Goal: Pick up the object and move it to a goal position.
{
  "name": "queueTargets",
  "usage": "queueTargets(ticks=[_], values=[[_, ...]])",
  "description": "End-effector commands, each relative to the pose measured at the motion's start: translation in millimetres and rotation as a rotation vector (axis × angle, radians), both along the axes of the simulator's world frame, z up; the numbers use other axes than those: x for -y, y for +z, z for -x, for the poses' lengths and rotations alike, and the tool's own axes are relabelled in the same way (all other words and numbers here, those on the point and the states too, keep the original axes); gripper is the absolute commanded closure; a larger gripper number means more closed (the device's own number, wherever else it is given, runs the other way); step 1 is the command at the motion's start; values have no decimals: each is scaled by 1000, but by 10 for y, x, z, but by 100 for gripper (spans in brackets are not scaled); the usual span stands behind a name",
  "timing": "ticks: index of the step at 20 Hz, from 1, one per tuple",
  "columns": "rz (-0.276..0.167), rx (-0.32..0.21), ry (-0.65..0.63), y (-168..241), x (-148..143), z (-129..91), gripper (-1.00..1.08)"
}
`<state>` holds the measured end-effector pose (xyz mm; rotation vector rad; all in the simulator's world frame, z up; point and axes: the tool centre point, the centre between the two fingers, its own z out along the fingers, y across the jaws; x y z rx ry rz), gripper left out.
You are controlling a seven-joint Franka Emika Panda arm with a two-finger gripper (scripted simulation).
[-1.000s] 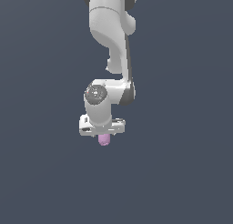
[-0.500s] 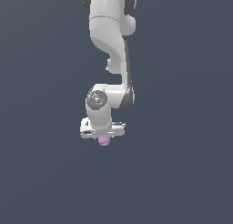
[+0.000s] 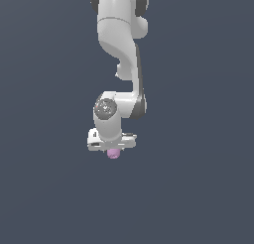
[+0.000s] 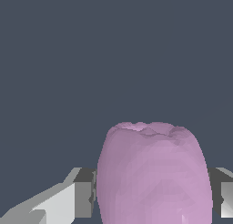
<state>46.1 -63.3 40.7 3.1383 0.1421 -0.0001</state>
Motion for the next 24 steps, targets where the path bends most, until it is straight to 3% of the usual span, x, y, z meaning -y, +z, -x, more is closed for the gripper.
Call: queueTargets(ticks=[1, 10, 24], values=[[0, 0, 0, 7, -16, 1, 108], [0, 0, 0, 273, -451, 62, 108], [1, 0, 1, 1178, -1926, 241, 108]])
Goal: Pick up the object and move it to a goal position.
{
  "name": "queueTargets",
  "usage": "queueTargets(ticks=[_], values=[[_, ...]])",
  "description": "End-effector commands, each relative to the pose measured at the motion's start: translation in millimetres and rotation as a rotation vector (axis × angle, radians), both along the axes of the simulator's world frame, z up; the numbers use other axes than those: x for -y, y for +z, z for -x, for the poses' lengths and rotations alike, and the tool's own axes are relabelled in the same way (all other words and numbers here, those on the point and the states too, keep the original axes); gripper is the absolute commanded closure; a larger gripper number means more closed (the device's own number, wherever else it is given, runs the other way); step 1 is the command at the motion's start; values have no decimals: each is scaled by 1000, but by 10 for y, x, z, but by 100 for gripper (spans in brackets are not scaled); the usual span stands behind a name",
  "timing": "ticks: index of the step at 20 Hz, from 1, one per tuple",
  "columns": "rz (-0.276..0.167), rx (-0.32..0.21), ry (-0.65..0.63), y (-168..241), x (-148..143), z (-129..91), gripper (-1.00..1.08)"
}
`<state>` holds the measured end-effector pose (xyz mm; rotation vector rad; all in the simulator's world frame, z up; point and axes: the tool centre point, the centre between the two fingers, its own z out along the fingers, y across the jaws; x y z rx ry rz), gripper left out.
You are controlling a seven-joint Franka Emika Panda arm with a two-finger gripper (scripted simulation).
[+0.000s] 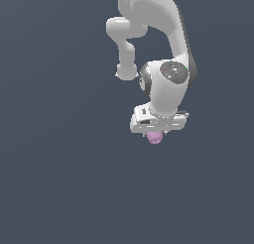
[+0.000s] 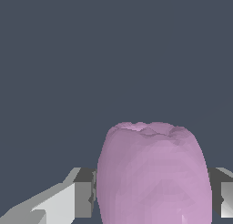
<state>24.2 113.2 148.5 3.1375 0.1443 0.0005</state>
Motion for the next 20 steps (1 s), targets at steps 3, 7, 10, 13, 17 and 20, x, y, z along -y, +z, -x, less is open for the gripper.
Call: queueTargets(ticks=[3, 7, 10, 13, 17, 20], values=[[0, 0, -1, 295, -476, 52, 108], [0, 0, -1, 512, -832, 76, 108], [0, 0, -1, 625, -1015, 82, 108], [0, 0, -1, 693, -1129, 84, 108], [-1, 0, -1, 718, -1170, 78, 108], [-1, 0, -1, 703, -1147, 71, 108]])
